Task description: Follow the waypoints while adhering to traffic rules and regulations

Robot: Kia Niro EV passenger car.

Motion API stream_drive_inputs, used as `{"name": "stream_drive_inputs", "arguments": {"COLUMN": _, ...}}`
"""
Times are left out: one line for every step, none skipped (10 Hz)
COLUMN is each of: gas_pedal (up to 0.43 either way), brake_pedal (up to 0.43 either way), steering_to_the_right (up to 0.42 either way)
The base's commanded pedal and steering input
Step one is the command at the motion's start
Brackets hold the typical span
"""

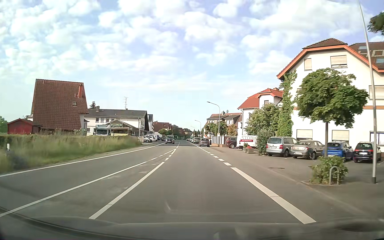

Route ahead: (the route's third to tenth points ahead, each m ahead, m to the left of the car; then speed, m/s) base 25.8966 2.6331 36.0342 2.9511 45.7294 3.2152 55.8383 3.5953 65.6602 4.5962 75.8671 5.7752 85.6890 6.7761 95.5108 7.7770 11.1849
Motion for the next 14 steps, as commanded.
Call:
{"name": "stream_drive_inputs", "arguments": {"gas_pedal": 0.039, "brake_pedal": 0.030, "steering_to_the_right": -0.019}}
{"name": "stream_drive_inputs", "arguments": {"gas_pedal": 0.039, "brake_pedal": 0.030, "steering_to_the_right": -0.018}}
{"name": "stream_drive_inputs", "arguments": {"gas_pedal": 0.039, "brake_pedal": 0.024, "steering_to_the_right": -0.017}}
{"name": "stream_drive_inputs", "arguments": {"gas_pedal": 0.039, "brake_pedal": 0.030, "steering_to_the_right": -0.017}}
{"name": "stream_drive_inputs", "arguments": {"gas_pedal": 0.039, "brake_pedal": 0.024, "steering_to_the_right": -0.015}}
{"name": "stream_drive_inputs", "arguments": {"gas_pedal": 0.039, "brake_pedal": 0.030, "steering_to_the_right": -0.013}}
{"name": "stream_drive_inputs", "arguments": {"gas_pedal": 0.039, "brake_pedal": 0.030, "steering_to_the_right": -0.012}}
{"name": "stream_drive_inputs", "arguments": {"gas_pedal": 0.039, "brake_pedal": 0.030, "steering_to_the_right": -0.012}}
{"name": "stream_drive_inputs", "arguments": {"gas_pedal": 0.039, "brake_pedal": 0.024, "steering_to_the_right": -0.012}}
{"name": "stream_drive_inputs", "arguments": {"gas_pedal": 0.039, "brake_pedal": 0.030, "steering_to_the_right": -0.012}}
{"name": "stream_drive_inputs", "arguments": {"gas_pedal": 0.039, "brake_pedal": 0.024, "steering_to_the_right": -0.012}}
{"name": "stream_drive_inputs", "arguments": {"gas_pedal": 0.039, "brake_pedal": 0.030, "steering_to_the_right": -0.012}}
{"name": "stream_drive_inputs", "arguments": {"gas_pedal": 0.039, "brake_pedal": 0.030, "steering_to_the_right": -0.012}}
{"name": "stream_drive_inputs", "arguments": {"gas_pedal": 0.039, "brake_pedal": 0.030, "steering_to_the_right": -0.011}}
